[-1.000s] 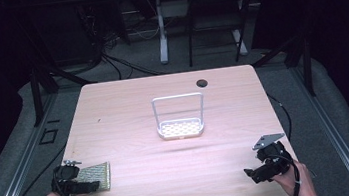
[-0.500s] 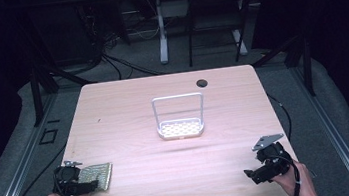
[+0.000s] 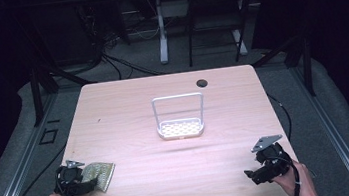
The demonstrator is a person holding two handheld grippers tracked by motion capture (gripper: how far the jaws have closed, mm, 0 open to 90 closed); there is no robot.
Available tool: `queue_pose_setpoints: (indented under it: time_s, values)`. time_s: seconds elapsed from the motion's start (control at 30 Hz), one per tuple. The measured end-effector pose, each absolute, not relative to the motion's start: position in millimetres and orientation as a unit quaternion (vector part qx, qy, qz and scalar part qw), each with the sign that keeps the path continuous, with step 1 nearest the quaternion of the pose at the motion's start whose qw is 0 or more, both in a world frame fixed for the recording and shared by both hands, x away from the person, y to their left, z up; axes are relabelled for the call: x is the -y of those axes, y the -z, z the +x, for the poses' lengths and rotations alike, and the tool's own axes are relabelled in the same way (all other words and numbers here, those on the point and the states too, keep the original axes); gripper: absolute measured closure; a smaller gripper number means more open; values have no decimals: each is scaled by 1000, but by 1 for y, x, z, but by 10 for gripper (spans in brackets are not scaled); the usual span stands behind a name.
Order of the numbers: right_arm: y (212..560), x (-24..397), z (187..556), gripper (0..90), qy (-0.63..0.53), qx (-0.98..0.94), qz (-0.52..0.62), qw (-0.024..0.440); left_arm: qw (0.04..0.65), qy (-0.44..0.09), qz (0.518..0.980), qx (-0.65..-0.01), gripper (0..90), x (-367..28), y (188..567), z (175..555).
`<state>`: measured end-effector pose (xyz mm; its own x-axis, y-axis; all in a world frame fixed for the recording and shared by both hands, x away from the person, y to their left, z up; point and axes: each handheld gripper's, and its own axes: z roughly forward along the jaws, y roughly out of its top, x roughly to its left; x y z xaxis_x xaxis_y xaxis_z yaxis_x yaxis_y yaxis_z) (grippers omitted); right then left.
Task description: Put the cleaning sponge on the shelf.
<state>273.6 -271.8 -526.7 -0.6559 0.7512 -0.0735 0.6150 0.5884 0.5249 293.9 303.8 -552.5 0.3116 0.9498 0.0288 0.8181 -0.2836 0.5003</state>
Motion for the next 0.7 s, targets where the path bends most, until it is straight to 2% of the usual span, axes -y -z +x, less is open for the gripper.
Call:
queue_pose_setpoints:
  time_s: [0.7]
  values:
    - [529,272,275,105,-228,-880,387,153,223,-177,793,-538,497,-296,536,286]
